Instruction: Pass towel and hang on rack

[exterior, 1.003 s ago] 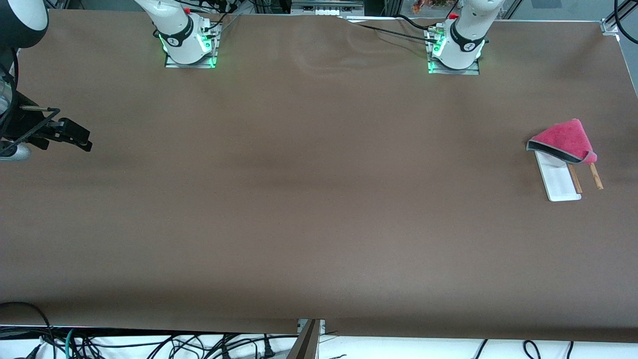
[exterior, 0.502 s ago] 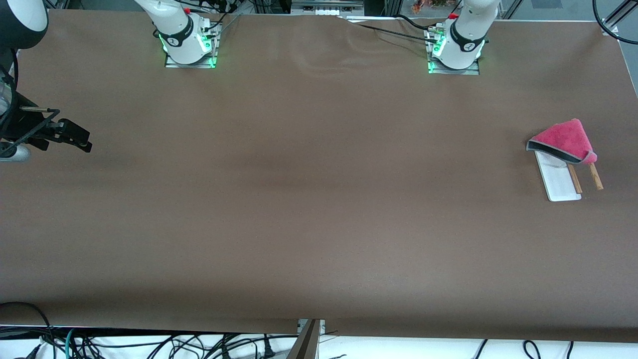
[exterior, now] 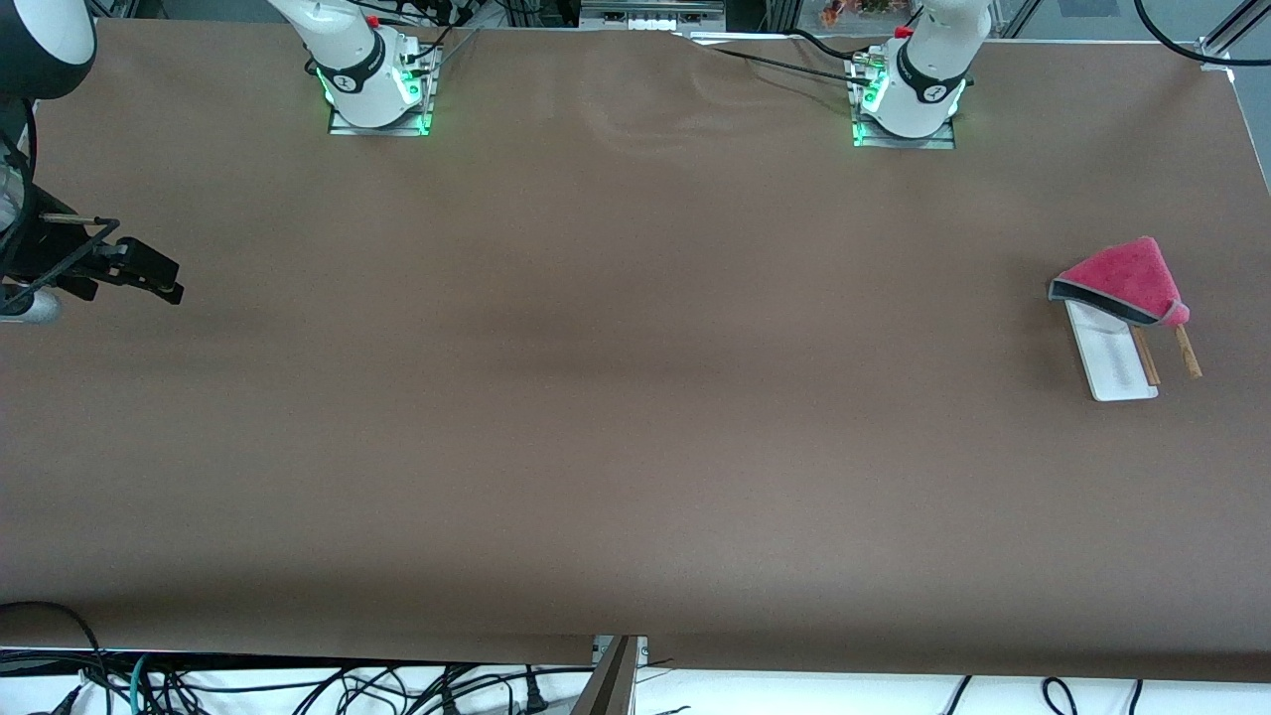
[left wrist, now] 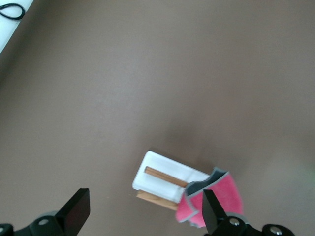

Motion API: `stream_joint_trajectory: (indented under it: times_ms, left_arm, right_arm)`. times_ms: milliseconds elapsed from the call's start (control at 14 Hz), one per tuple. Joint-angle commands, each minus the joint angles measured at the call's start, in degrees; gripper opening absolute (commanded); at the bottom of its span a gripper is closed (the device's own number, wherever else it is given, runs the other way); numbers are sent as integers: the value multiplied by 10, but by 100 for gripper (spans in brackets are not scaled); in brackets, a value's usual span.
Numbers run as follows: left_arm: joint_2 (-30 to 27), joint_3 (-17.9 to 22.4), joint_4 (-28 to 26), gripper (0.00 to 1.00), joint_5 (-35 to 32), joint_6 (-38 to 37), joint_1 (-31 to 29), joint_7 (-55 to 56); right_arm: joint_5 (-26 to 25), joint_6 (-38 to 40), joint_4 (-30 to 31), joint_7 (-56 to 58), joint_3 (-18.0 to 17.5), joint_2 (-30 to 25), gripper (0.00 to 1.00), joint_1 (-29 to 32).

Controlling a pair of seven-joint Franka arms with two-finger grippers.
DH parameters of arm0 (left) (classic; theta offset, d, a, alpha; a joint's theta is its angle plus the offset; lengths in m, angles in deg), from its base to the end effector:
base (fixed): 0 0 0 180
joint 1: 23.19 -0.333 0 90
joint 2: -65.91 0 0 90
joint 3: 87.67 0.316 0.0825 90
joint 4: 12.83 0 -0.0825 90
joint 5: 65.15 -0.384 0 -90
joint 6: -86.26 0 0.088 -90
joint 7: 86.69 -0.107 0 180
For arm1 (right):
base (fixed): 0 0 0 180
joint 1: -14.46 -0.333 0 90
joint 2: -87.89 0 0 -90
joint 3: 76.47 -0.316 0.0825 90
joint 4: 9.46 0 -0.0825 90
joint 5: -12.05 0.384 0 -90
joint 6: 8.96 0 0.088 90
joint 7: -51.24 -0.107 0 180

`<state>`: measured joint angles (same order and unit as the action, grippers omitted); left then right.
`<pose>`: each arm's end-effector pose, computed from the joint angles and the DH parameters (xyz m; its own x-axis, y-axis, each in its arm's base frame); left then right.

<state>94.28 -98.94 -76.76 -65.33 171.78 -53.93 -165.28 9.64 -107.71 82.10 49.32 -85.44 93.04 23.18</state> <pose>0.6319 0.2597 0.5269 0.5310 -0.8448 0.0663 -0.8444 -0.5210 0.1251 0.5931 -0.0050 0.5742 0.9990 -0.0239 0.0376 -0.0249 -0.9993 0.0265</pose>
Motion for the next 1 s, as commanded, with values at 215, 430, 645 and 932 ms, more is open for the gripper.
stream_joint_trajectory:
  times_ms: [215,430,645,932]
  left_arm:
    - [-112,7,-119,100,-17,3,54,225]
    - [-161,6,-177,100,-15,4,85,378]
    - [-209,6,-231,100,-15,8,131,527]
    - [-262,6,-312,100,-7,45,155,636]
  right_arm:
    - [-4,3,-12,2,-2,6,100,2]
    - [-3,3,-12,2,-2,6,100,1]
    - [-4,3,-12,2,-2,6,100,2]
    - [-4,3,-12,2,-2,6,100,1]
